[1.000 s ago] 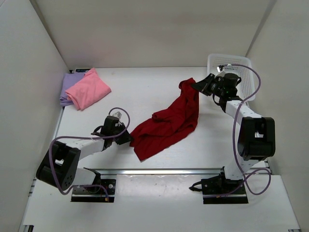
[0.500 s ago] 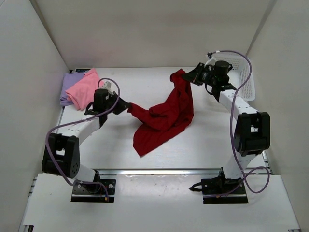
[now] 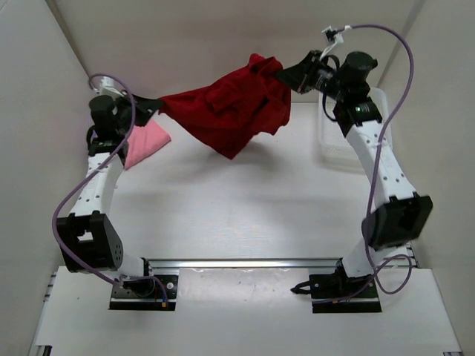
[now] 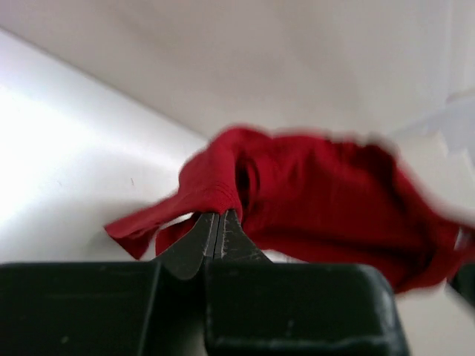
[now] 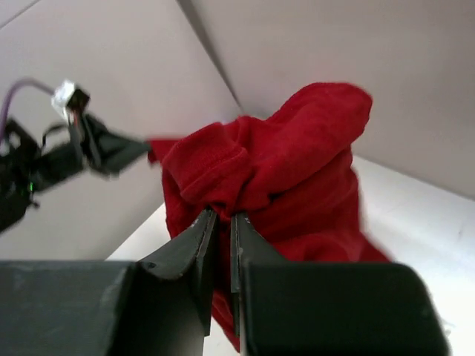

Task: Fold and stack the t-shirts
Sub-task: Flatten out the tshirt

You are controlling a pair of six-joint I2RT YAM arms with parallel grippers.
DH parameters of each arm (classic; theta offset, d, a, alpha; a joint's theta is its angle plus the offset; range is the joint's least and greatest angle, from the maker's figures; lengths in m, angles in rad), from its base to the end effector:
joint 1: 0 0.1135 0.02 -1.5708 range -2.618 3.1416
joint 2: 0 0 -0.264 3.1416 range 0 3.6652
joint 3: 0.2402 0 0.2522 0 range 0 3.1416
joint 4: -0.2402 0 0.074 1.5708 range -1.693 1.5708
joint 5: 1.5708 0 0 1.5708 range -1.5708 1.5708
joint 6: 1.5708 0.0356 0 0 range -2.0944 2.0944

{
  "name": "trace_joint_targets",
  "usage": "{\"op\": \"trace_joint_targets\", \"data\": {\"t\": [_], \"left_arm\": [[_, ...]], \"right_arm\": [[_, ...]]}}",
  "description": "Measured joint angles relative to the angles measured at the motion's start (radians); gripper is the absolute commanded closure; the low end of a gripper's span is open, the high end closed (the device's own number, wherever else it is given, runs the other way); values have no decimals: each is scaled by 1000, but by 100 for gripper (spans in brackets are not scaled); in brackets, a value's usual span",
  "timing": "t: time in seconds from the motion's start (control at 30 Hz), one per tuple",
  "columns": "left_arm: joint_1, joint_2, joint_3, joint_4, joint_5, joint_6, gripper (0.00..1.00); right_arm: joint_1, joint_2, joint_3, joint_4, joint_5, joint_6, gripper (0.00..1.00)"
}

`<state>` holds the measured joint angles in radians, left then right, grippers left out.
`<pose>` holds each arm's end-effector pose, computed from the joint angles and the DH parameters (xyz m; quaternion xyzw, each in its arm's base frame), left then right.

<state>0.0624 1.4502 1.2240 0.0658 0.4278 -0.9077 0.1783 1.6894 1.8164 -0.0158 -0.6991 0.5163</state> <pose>0.3457 0.0068 0.3621 -0.2252 0.7224 -0.4072 0.5114 0.3770 0.0912 0.4774 -0.1463 0.6604 0.4530 0.5807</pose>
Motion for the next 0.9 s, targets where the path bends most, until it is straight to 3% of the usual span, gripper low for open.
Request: {"op": "trace_joint_targets", "data": {"t": [0.13, 0.3, 0.5, 0.63, 0.77, 0.8, 0.9], "left_arm": [[84, -4, 104, -34, 8, -20, 100], [90, 2, 304, -82, 13, -26, 100], [61, 3, 441, -107, 4, -5, 100], [6, 43, 424, -127, -28, 35, 100], [-72, 219, 472, -200, -100, 121, 100], [-93, 289, 502, -219, -111, 141, 96], [-140, 542, 653, -312, -141, 199, 46]], "right_arm": [[65, -210, -249, 23, 44, -46, 100], [90, -362, -422, 44, 71, -45, 100], [2, -470, -603, 141, 48, 37, 100], [-78, -417, -748, 252, 38, 89, 100], [-102, -157, -810, 341, 24, 128, 99], [-104, -89, -808, 341, 26, 132, 91], [-111, 87, -745, 250, 37, 136, 69]]}}
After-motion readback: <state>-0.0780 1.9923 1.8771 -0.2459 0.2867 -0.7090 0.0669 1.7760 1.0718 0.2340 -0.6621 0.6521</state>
